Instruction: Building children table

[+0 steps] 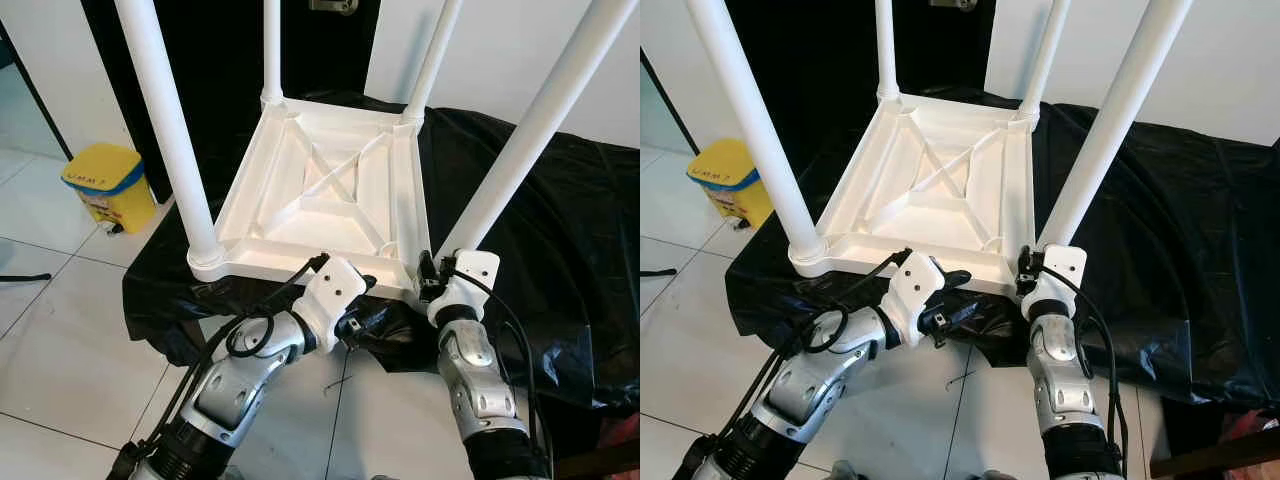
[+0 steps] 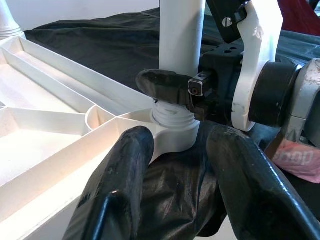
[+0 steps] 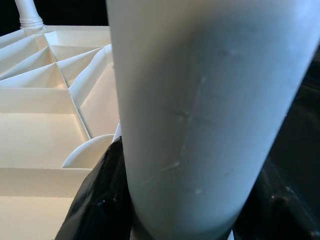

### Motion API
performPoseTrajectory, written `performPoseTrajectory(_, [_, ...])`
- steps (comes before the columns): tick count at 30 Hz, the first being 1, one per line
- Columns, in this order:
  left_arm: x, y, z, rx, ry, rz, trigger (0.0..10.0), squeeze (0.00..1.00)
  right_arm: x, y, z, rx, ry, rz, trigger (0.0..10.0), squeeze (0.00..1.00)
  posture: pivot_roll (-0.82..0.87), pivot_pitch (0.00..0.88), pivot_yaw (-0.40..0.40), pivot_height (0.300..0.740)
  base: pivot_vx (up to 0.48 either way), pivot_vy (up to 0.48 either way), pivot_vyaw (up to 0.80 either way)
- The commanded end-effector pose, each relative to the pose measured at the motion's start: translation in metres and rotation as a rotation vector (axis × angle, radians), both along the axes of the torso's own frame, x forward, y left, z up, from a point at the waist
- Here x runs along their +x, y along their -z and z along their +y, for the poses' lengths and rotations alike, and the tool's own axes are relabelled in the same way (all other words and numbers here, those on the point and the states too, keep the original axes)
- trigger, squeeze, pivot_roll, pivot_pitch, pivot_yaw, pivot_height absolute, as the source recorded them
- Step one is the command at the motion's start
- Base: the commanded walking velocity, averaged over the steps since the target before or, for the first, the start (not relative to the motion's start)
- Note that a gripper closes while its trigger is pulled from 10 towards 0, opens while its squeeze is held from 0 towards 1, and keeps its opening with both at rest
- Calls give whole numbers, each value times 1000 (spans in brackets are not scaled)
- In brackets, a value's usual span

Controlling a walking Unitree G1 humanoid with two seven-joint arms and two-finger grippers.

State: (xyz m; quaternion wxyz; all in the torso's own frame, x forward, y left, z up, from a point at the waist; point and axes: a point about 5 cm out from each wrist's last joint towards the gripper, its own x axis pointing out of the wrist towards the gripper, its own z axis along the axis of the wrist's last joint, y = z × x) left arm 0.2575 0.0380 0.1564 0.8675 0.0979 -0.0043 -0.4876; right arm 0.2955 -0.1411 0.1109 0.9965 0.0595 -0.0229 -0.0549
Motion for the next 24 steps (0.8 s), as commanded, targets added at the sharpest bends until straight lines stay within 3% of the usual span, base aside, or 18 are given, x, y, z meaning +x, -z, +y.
performPoseTrajectory(1, [-4, 0, -3, 16, 62, 12, 10000, 0, -7, 24, 9, 23, -28, 120, 10000, 0, 2, 65, -78, 740, 0, 0, 0])
performPoseTrajectory(10, [-5, 1, -4, 16, 64, 13, 10000, 0, -7, 18, 13, 5, -12, 102, 10000, 0, -2, 65, -80, 740, 0, 0, 0])
performPoseTrajectory(11, [-5, 1, -4, 15, 63, 12, 10000, 0, -8, 17, 12, 1, -15, 95, 10000, 961, -3, 66, -80, 740, 0, 0, 0])
performPoseTrajectory(19, [-4, 0, -3, 12, 56, 11, 10000, 0, -12, 8, 4, 7, -122, 28, 10000, 1000, -2, 67, -82, 740, 0, 0, 0])
performPoseTrajectory(24, [-3, 0, -3, 12, 53, 10, 10000, 0, -19, 5, -15, -43, -268, -19, 10000, 1000, -6, 70, -82, 740, 0, 0, 0])
